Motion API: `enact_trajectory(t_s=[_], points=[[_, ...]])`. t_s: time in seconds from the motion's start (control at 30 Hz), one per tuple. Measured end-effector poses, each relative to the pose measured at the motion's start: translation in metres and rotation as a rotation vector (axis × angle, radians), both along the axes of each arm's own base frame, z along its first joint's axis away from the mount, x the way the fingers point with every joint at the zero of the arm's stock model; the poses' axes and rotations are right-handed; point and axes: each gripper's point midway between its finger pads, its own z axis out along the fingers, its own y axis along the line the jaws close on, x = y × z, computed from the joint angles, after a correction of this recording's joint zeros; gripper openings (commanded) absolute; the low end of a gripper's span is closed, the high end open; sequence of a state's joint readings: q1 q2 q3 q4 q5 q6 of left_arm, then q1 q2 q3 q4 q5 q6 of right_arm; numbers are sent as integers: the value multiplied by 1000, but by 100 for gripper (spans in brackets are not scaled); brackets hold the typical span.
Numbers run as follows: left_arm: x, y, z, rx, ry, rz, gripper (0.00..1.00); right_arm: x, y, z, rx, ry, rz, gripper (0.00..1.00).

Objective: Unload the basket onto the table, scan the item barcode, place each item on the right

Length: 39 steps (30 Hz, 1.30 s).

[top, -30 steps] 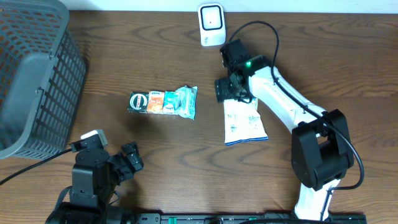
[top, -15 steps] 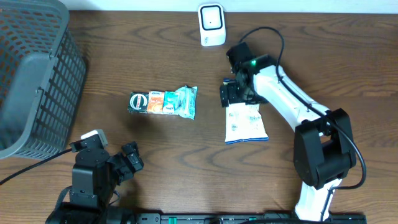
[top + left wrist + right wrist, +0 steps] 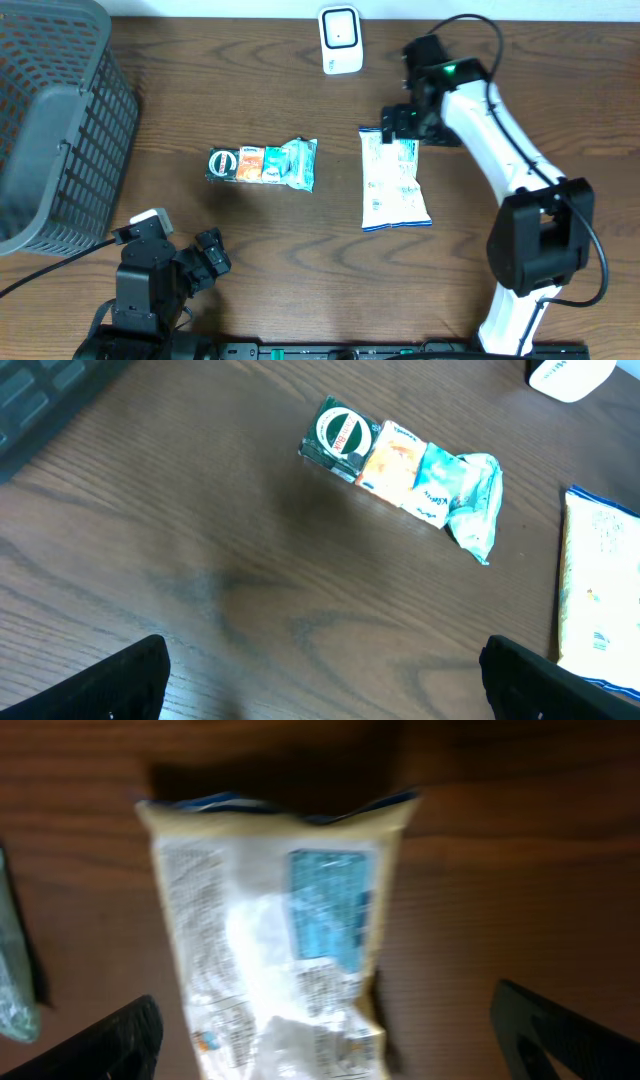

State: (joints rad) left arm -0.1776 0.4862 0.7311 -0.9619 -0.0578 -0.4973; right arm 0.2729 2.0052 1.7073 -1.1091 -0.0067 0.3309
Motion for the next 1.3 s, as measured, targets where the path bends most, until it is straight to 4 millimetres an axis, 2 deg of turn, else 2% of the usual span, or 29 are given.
enact_trajectory(t_s=[0.07,0.17,0.27,0.43,0.67,0.87,1.07,1.3], points=[[0,0,0,0,0,0,98,4,-17,0,33,9,-34,99],[0,0,0,0,0,0,98,5,-23,0,111,23,-21,99],[0,0,0,0,0,0,98,3,-15,-6,186,32,31,99],[0,0,0,0,0,1,97,-14,-4,-29,262,82,70,99],[0,0,0,0,0,0,98,-16,-8,-33,276,91,56,99],[0,0,0,0,0,0,97,-11,-29,-37,167,72,36,99],[0,0,0,0,0,0,98,-10,-39,-39,118,68,25,99],[0,0,0,0,0,0,98,-9,-37,-34,250,67,63,99]])
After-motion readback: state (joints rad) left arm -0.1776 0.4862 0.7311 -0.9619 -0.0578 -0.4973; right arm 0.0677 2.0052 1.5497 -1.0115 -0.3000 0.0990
